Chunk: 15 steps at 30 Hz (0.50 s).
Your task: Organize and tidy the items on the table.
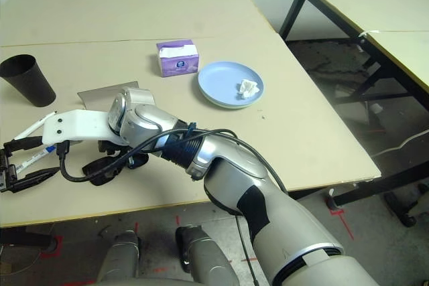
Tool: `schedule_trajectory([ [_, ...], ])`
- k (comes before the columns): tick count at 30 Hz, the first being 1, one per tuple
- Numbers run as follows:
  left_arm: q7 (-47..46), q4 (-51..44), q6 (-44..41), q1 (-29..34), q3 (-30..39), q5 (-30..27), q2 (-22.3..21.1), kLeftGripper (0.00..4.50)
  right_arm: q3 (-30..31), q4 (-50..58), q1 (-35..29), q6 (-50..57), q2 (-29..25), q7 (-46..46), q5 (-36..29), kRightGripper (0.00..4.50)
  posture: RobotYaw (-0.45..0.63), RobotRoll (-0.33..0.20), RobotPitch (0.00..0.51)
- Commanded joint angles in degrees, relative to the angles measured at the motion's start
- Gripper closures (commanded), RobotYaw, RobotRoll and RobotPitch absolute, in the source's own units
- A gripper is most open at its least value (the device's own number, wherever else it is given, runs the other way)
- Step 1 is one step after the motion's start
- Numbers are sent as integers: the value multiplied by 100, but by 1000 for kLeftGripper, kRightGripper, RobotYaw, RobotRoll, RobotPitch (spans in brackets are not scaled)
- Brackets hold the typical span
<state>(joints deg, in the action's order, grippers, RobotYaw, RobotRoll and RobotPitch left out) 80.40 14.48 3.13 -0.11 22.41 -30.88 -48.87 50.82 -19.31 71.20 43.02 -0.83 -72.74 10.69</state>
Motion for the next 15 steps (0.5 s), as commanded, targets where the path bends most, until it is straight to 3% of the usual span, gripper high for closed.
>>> schedule_trajectory([
  [1,-11,-84,-30,73,-26,24,6,0,80,19,-38,-79,-14,-46,62,21,38,0,169],
  [15,-40,-132,-53,74,-35,17,-3,0,117,23,-135,-283,-136,-133,171,21,43,0,169],
])
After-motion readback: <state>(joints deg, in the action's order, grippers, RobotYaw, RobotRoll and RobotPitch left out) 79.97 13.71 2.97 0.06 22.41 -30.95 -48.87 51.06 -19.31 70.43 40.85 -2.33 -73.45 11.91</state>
